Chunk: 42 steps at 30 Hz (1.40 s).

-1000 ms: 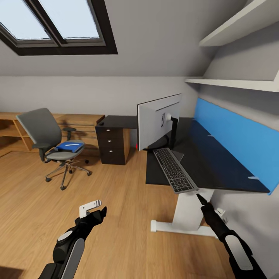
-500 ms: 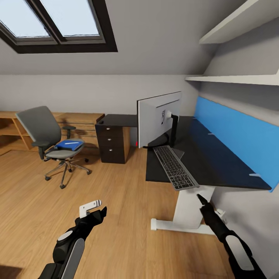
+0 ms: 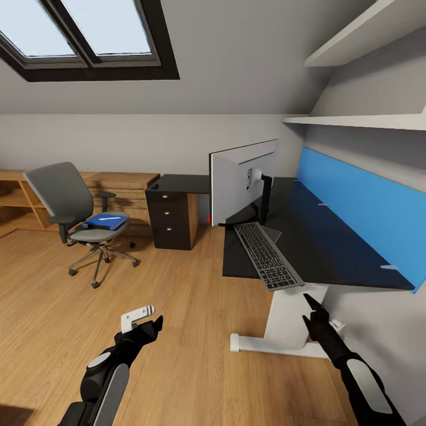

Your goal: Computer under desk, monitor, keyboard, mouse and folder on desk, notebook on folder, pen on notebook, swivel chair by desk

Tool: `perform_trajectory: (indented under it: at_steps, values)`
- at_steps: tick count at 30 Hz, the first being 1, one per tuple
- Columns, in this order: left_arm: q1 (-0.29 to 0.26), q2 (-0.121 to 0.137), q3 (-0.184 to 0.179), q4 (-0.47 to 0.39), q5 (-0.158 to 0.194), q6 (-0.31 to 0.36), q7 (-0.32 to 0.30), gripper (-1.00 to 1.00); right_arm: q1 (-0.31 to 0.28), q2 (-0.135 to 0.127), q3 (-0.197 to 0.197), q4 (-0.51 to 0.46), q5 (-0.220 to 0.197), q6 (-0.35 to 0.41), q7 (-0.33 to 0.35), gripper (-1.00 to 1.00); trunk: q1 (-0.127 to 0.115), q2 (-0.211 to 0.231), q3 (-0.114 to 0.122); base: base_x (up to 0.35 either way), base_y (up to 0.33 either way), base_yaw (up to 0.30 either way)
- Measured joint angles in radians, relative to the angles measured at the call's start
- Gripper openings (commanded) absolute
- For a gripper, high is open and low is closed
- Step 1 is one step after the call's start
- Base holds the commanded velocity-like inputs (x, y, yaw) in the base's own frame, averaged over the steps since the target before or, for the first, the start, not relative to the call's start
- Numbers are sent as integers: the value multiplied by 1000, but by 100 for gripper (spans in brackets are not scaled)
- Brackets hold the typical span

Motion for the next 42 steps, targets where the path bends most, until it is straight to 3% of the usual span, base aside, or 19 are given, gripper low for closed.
perform_trajectory:
  at_steps: [19,25,34,42]
  values:
    - [0,0,1,2,0,0,-3,100,0,15,1,2,-3,11,-3,100,0,0,0,101,55,0]
    - [0,1,1,2,-1,1,-3,100,0,18,0,4,-4,9,-37,100,0,0,0,203,110,0]
    - [0,0,1,4,-1,1,-1,100,-1,17,0,29,-40,6,-51,100,0,0,0,53,27,0]
    - [0,0,1,3,-1,0,-2,100,-2,16,0,32,-45,5,-52,100,0,0,0,72,52,0]
